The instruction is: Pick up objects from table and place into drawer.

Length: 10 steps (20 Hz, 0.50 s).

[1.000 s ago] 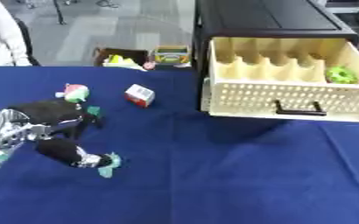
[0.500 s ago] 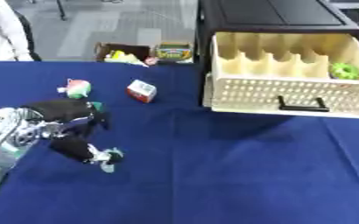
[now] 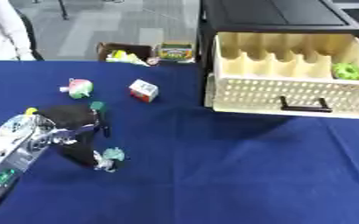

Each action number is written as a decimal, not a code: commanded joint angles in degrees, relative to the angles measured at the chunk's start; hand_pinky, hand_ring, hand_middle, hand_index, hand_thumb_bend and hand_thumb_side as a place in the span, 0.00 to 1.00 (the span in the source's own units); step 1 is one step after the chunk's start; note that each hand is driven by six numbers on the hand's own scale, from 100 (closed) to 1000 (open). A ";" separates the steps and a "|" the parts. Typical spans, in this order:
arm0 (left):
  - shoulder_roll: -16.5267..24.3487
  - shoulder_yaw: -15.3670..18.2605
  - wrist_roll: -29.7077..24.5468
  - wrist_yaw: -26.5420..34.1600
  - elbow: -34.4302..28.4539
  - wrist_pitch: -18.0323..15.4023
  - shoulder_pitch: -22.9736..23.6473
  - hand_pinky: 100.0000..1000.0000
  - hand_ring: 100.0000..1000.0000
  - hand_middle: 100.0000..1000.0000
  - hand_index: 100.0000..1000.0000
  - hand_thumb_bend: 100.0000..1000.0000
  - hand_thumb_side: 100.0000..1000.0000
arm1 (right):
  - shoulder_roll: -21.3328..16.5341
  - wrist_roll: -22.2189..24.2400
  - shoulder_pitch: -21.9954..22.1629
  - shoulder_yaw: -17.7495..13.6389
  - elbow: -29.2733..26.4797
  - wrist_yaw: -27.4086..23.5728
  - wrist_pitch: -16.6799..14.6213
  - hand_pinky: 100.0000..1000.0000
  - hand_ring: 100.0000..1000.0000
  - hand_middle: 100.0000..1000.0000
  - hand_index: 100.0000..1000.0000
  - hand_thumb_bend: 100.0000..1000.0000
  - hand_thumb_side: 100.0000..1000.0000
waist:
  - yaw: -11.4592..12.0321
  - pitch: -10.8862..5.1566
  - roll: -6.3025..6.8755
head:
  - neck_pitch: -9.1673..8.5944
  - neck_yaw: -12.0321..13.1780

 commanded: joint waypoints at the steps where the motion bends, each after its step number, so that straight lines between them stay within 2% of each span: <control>1: 0.41 0.52 -0.33 -0.47 1.49 -0.78 -0.80 0.25 0.40 0.40 0.78 0.44 0.66 | -0.96 -0.56 -0.30 -0.66 -0.63 -0.57 0.14 0.11 0.20 0.03 0.73 0.40 1.00 | -0.11 -0.79 -0.11 | -0.26 0.19; 10: -0.62 0.76 -0.85 0.00 4.28 -1.11 -1.13 0.17 0.37 0.38 0.79 0.36 0.58 | -0.64 -2.20 0.20 -0.93 -0.63 -1.12 0.57 0.11 0.20 0.03 0.72 0.40 1.00 | -0.30 -0.68 -0.08 | -0.61 0.49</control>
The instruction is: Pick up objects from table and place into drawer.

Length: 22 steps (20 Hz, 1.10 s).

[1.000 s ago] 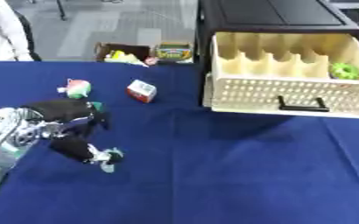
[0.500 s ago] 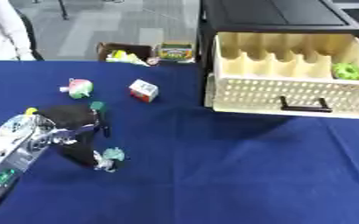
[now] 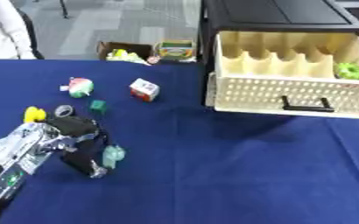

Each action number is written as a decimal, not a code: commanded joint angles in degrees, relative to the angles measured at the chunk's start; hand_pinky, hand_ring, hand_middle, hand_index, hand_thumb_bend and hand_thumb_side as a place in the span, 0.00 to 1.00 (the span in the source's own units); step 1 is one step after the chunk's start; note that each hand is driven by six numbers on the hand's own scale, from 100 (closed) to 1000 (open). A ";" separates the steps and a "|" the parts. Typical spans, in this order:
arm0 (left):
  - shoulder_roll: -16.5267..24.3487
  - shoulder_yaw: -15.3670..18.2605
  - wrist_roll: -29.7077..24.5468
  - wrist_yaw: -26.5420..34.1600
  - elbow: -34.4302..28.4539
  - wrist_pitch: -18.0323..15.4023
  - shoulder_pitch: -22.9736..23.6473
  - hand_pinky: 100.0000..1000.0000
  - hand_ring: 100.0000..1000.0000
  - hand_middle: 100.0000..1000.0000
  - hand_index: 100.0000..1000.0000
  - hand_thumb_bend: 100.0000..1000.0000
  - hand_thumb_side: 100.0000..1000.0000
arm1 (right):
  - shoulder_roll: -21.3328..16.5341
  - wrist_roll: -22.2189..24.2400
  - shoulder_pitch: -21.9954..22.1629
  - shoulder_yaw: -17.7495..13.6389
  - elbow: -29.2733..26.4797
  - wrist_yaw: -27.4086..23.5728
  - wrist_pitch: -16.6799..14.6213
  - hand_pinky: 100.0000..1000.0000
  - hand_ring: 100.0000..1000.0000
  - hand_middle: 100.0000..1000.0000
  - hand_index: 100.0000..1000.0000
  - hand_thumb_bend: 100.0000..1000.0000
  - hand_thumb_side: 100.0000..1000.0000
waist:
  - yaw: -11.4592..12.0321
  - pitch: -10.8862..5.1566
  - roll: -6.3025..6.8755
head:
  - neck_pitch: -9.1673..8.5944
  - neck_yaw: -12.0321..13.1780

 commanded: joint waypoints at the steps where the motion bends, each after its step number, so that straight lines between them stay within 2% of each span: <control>1: 0.46 0.79 0.18 0.24 0.13 0.11 -1.12 0.15 0.36 0.38 0.79 0.37 0.58 | -1.08 -0.81 -0.22 -0.90 -0.63 -0.54 0.05 0.12 0.20 0.03 0.72 0.39 1.00 | -0.15 -0.84 -0.07 | -0.60 0.30; 9: -0.12 0.95 1.43 1.61 1.15 1.36 -1.37 0.14 0.34 0.38 0.80 0.40 0.65 | -0.31 -0.93 -0.61 -0.56 -0.63 -0.40 0.48 0.12 0.20 0.03 0.72 0.39 1.00 | -0.29 -0.66 -0.16 | -0.99 0.46; 12: -0.21 0.98 1.66 1.97 1.40 1.71 -1.47 0.14 0.34 0.38 0.81 0.44 0.70 | -0.09 -0.83 -0.77 -0.42 -0.63 -0.16 0.80 0.12 0.20 0.03 0.72 0.38 1.00 | -0.31 -0.58 -0.16 | -1.06 0.52; 13: -0.21 0.98 1.66 2.09 1.39 1.84 -1.51 0.15 0.35 0.39 0.82 0.49 0.76 | -0.04 -0.84 -0.80 -0.40 -0.63 -0.09 0.87 0.12 0.20 0.03 0.72 0.38 1.00 | -0.30 -0.56 -0.14 | -1.10 0.52; 15: -0.27 0.96 1.56 2.34 1.34 2.16 -1.63 0.14 0.34 0.38 0.81 0.50 0.76 | 0.05 -0.85 -0.80 -0.35 -0.63 0.09 0.97 0.12 0.20 0.03 0.72 0.38 1.00 | -0.29 -0.56 -0.10 | -1.17 0.51; 20: -0.30 0.92 1.87 2.41 1.43 2.62 -1.83 0.12 0.32 0.36 0.79 0.40 0.69 | 0.27 -0.71 -0.78 -0.23 -0.63 0.38 1.20 0.13 0.20 0.03 0.72 0.38 1.00 | -0.37 -0.56 -0.05 | -1.44 0.58; 21: -0.34 0.87 1.93 2.37 1.50 2.59 -1.85 0.10 0.30 0.35 0.77 0.35 0.65 | 0.30 -0.70 -0.78 -0.23 -0.63 0.41 1.22 0.13 0.20 0.03 0.72 0.38 1.00 | -0.41 -0.55 -0.05 | -1.51 0.59; 22: -0.39 0.80 1.98 2.30 1.61 2.55 -1.87 0.10 0.30 0.35 0.76 0.33 0.64 | 0.33 -0.69 -0.79 -0.23 -0.63 0.42 1.24 0.13 0.20 0.03 0.72 0.38 1.00 | -0.44 -0.55 -0.06 | -1.56 0.61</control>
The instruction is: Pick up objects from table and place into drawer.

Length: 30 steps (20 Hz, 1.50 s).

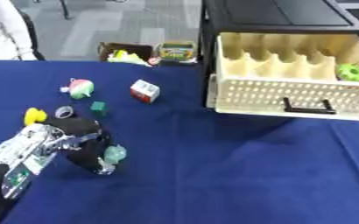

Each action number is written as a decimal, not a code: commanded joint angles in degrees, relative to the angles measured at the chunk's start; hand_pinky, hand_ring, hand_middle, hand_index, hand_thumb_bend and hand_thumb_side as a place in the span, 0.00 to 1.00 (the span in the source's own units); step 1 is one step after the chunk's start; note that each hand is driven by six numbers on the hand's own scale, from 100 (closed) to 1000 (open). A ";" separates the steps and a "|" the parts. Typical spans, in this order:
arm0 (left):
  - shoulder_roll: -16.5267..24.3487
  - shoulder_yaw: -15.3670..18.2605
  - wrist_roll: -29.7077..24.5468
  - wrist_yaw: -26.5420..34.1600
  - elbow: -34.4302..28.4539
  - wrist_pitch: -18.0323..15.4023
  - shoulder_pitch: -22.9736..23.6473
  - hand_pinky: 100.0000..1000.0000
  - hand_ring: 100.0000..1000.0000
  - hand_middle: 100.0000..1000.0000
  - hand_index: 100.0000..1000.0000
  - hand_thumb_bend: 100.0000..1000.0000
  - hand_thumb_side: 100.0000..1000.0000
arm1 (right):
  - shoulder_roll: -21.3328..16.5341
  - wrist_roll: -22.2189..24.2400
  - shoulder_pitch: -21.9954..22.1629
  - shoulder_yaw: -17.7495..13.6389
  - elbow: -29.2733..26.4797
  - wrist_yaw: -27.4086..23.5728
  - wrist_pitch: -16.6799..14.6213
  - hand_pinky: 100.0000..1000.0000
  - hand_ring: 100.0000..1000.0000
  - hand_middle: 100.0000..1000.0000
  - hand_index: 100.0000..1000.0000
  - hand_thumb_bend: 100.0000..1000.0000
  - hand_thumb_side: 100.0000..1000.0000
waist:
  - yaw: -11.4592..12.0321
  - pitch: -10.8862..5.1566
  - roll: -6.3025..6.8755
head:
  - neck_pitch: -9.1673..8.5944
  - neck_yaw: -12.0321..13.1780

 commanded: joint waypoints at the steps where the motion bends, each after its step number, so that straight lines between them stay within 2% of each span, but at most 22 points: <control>1: 0.48 0.38 0.22 -0.05 -0.18 0.11 -0.99 0.08 0.28 0.33 0.74 0.29 0.60 | -1.12 -0.10 -0.73 -0.49 -0.63 0.47 0.23 0.13 0.20 0.03 0.72 0.38 1.00 | -0.18 -0.87 -0.08 | -0.69 0.22; 5: 0.32 0.31 0.60 -0.24 0.32 -0.11 -1.01 0.03 0.25 0.30 0.69 0.17 0.50 | -1.04 -0.23 -0.67 -0.60 -0.63 0.55 0.30 0.13 0.20 0.03 0.71 0.39 1.00 | -0.27 -0.85 -0.08 | -0.86 0.27; 14: 0.01 0.36 2.08 -0.02 0.72 0.22 -1.29 0.00 0.23 0.31 0.65 0.06 0.45 | -0.88 -0.51 -0.58 -0.59 -0.63 0.44 0.51 0.13 0.20 0.03 0.71 0.39 1.00 | -0.34 -0.86 -0.09 | -1.07 0.23; 16: 0.00 0.41 2.57 -0.01 0.72 0.45 -1.36 0.00 0.22 0.30 0.62 0.00 0.42 | -0.81 -0.48 -0.54 -0.56 -0.63 0.45 0.56 0.13 0.20 0.03 0.71 0.39 1.00 | -0.34 -0.89 -0.08 | -1.15 0.24; 22: 0.14 0.36 3.56 -0.22 0.70 0.88 -1.42 0.00 0.22 0.33 0.62 0.00 0.29 | -0.67 -0.63 -0.40 -0.70 -0.63 0.55 0.58 0.13 0.20 0.03 0.71 0.39 1.00 | -0.30 -1.10 -0.05 | -1.22 0.23; 30: 0.70 0.37 2.74 0.67 -0.32 0.12 -1.52 0.00 0.23 0.38 0.64 0.00 0.25 | -0.56 -0.59 -0.37 -0.69 -0.63 0.76 0.68 0.13 0.19 0.03 0.71 0.39 1.00 | -0.13 -1.49 0.01 | -1.24 0.11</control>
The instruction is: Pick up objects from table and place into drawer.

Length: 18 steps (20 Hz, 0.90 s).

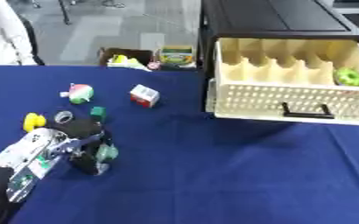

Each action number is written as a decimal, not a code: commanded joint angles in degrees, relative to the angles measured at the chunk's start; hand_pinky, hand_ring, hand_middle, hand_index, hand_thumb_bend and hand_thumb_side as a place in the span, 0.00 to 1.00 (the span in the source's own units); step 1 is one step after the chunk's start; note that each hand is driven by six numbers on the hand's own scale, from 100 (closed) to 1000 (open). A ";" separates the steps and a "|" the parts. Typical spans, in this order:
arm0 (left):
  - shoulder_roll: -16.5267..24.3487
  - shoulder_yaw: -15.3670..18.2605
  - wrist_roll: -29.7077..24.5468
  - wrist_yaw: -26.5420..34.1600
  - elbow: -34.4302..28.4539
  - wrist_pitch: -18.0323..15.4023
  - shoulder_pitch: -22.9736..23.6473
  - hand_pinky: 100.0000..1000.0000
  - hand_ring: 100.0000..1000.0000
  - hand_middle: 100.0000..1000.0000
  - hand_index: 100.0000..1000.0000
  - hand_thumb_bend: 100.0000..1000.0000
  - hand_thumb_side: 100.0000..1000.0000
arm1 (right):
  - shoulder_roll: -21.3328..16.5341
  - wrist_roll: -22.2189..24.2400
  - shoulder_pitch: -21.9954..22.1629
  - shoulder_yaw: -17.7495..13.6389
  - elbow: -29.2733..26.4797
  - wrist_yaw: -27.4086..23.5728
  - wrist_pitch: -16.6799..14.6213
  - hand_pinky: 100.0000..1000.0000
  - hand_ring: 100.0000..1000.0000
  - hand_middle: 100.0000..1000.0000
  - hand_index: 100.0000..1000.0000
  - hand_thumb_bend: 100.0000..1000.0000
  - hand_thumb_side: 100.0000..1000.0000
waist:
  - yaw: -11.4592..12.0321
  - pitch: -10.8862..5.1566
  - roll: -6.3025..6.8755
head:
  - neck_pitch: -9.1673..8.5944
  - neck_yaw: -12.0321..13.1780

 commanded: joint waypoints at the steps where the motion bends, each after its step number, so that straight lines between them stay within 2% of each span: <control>1: 1.76 0.45 -0.28 0.53 -1.63 -0.48 -1.08 0.00 0.23 0.38 0.64 0.00 0.25 | -1.05 -0.16 -0.62 -0.81 -0.63 0.55 0.12 0.13 0.19 0.03 0.71 0.39 1.00 | 0.09 -1.26 -0.01 | -0.62 -0.09; 11: 3.91 1.45 -0.43 1.40 -5.98 -0.36 -1.94 0.00 0.21 0.37 0.56 0.00 0.23 | -0.88 -0.25 -0.52 -0.84 -0.63 0.86 0.28 0.12 0.19 0.03 0.70 0.39 1.00 | 0.60 -2.03 0.31 | 0.04 -0.44; 18: 6.78 3.26 -0.09 3.62 -10.60 0.25 -5.01 0.00 0.20 0.36 0.52 0.00 0.21 | -0.90 -0.23 -0.79 -0.77 -0.63 1.30 0.10 0.12 0.19 0.03 0.70 0.38 1.00 | 0.76 -2.68 1.10 | 0.96 -1.23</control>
